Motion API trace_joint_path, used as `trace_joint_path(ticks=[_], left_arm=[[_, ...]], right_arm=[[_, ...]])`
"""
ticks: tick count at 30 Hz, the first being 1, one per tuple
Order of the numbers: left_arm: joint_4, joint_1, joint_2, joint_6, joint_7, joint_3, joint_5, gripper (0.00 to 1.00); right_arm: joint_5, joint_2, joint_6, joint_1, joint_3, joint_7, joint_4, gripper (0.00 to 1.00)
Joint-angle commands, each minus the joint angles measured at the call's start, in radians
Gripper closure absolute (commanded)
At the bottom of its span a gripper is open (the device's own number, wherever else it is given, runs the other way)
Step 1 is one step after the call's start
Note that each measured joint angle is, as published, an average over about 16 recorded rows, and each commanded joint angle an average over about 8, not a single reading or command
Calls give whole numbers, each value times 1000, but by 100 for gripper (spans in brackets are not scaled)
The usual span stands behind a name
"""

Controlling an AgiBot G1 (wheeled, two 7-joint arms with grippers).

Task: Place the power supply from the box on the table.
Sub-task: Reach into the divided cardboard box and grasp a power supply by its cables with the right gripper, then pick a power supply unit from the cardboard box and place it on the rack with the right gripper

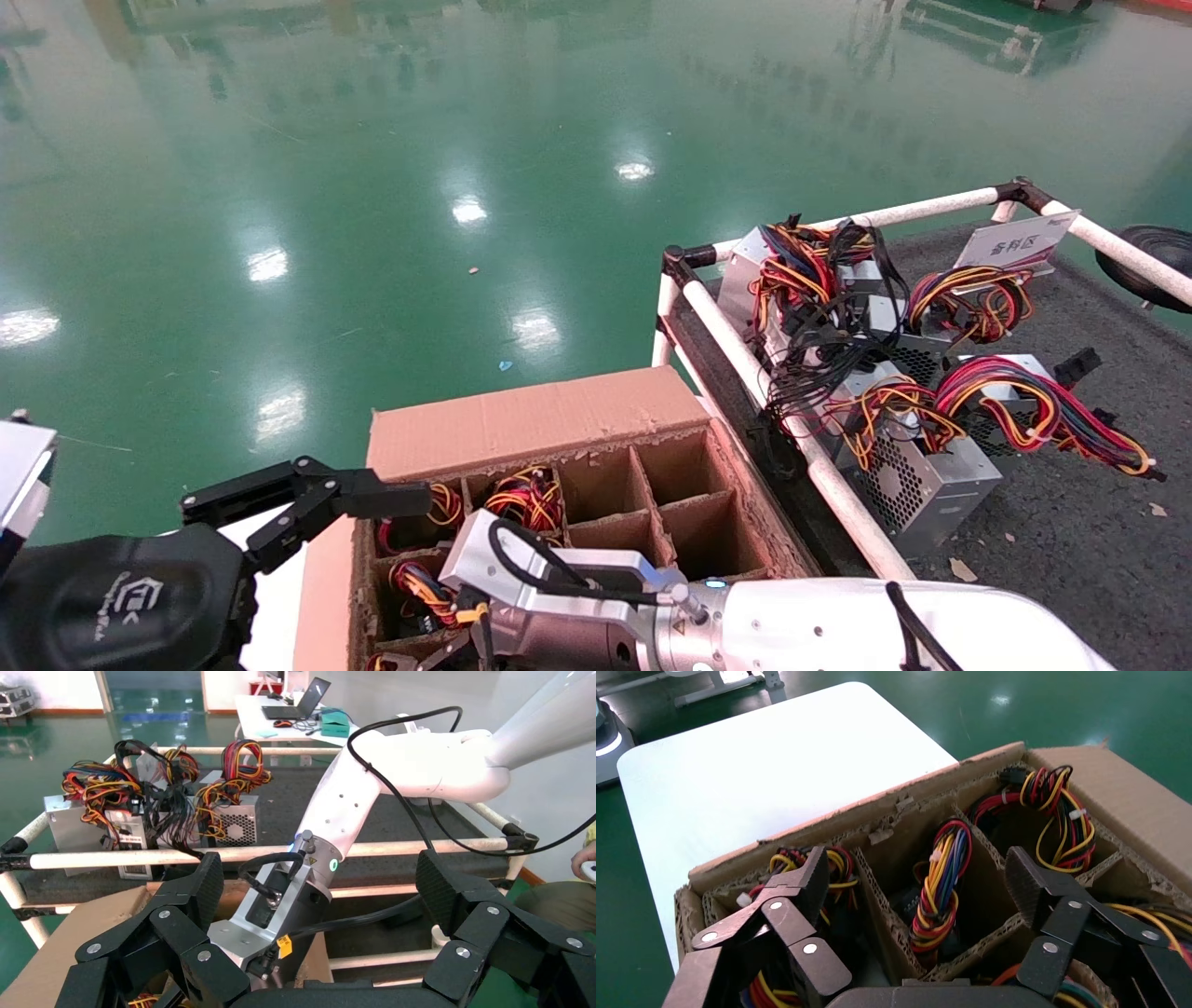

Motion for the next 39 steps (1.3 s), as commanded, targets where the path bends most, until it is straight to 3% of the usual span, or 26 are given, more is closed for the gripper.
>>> trace_joint_path(ticks=[1, 24, 39], left_arm=[[0, 0, 0, 0, 0, 0, 0, 0], [0, 0, 0, 0, 0, 0, 0, 0], [0, 0, 0, 0, 0, 0, 0, 0]], right_arm=[[-6, -7, 3, 2, -3, 5, -4, 100], [4, -39, 7, 20, -3, -43, -99, 100], [123, -1, -68, 52, 45, 61, -93, 100]])
